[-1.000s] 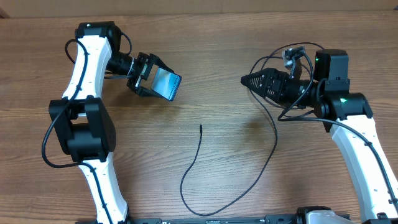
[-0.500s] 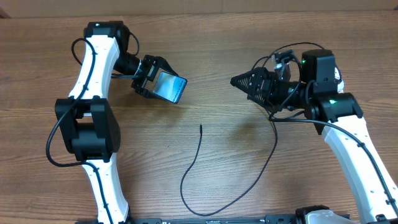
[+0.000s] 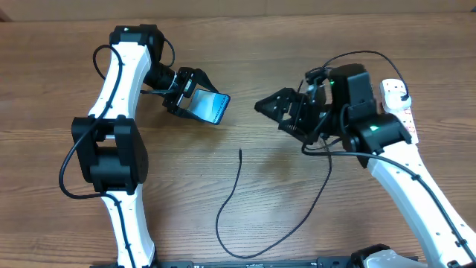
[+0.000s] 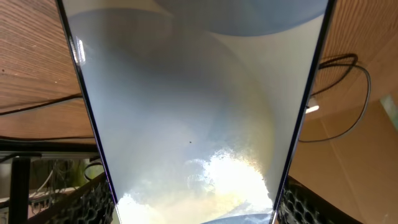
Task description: Plug charger to phone and switch on socket
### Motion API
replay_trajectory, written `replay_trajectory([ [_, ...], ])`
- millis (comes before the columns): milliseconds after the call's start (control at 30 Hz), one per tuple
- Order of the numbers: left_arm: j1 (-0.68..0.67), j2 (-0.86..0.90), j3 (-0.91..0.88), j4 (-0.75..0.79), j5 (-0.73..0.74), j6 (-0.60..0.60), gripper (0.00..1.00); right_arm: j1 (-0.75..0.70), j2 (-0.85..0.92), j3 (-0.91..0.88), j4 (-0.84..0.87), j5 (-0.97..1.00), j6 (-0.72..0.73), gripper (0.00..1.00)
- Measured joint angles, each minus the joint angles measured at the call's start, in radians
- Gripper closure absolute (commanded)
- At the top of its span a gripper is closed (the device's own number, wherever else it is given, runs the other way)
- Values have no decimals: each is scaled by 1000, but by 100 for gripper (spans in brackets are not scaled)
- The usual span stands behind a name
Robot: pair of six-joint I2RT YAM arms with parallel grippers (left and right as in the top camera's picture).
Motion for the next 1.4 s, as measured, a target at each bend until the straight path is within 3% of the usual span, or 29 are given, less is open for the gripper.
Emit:
replay_trajectory([
  [367, -38, 0, 0, 15, -4, -10, 96, 90, 15, 0, 2, 100, 32, 0],
  [1233, -174, 0, 0, 133, -4, -174, 96, 92, 112, 0, 6, 138, 47, 0],
  [1400, -195, 0, 0, 140, -4, -202, 96, 92, 112, 0, 6, 157, 48, 10],
])
